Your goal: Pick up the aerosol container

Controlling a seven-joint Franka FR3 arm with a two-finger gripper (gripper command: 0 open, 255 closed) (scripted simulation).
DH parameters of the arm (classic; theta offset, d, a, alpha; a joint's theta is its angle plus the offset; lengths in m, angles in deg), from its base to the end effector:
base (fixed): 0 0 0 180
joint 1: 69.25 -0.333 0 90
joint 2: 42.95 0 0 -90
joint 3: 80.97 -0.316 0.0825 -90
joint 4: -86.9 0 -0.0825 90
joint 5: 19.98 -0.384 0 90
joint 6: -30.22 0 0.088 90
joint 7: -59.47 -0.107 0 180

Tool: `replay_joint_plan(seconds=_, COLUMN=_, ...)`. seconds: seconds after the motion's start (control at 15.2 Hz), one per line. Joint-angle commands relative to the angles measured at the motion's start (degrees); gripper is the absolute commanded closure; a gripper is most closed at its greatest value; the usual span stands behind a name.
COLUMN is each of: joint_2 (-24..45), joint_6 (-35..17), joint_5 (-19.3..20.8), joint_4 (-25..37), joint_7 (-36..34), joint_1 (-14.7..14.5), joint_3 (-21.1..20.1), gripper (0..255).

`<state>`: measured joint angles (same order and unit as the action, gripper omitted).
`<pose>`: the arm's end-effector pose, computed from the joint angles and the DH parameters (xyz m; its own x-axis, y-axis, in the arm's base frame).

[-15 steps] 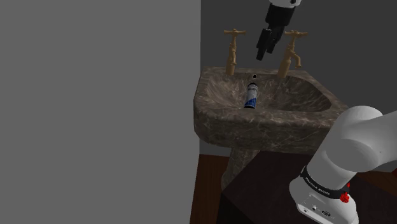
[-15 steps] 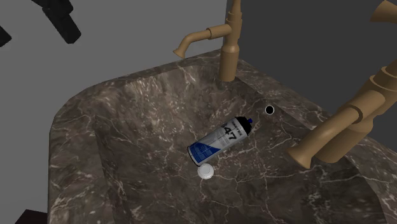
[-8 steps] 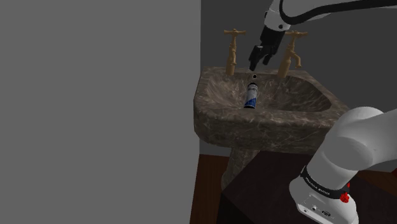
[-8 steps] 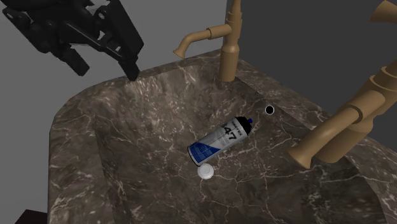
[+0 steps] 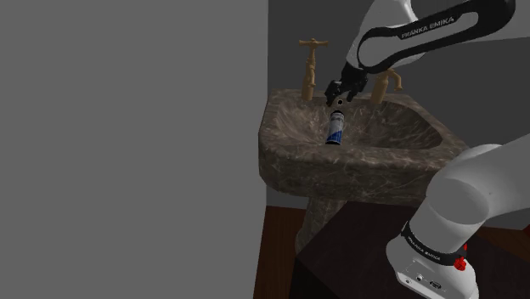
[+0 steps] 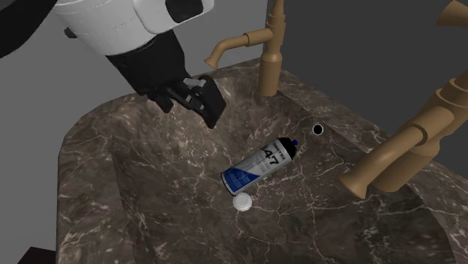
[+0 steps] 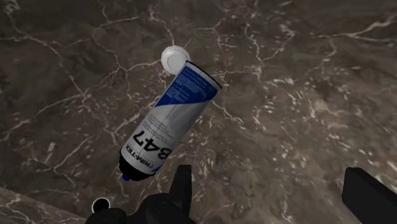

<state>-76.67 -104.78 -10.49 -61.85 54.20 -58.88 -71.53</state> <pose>0.3715 -0.1390 0.4803 0.8914 -0.2996 0.3401 -0.3279 -0.9443 0.0274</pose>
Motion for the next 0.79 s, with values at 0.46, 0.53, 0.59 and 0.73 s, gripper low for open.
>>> replay_joint_plan(seconds=0.46, joint_2=16.3, joint_6=-25.9, joint_5=1.7, joint_4=-2.9, joint_7=-10.0, joint_1=6.4, joint_3=2.4, gripper=0)
replay_joint_plan(seconds=0.53, joint_2=18.6, joint_6=-28.6, joint_5=1.7, joint_4=-2.7, joint_7=-11.1, joint_1=7.1, joint_3=2.6, gripper=0)
replay_joint_plan(seconds=0.59, joint_2=20.9, joint_6=-31.3, joint_5=1.8, joint_4=-2.4, joint_7=-12.3, joint_1=7.8, joint_3=2.8, gripper=0)
replay_joint_plan(seconds=0.73, joint_2=25.6, joint_6=-36.4, joint_5=1.8, joint_4=-1.5, joint_7=-14.7, joint_1=9.0, joint_3=3.1, gripper=0)
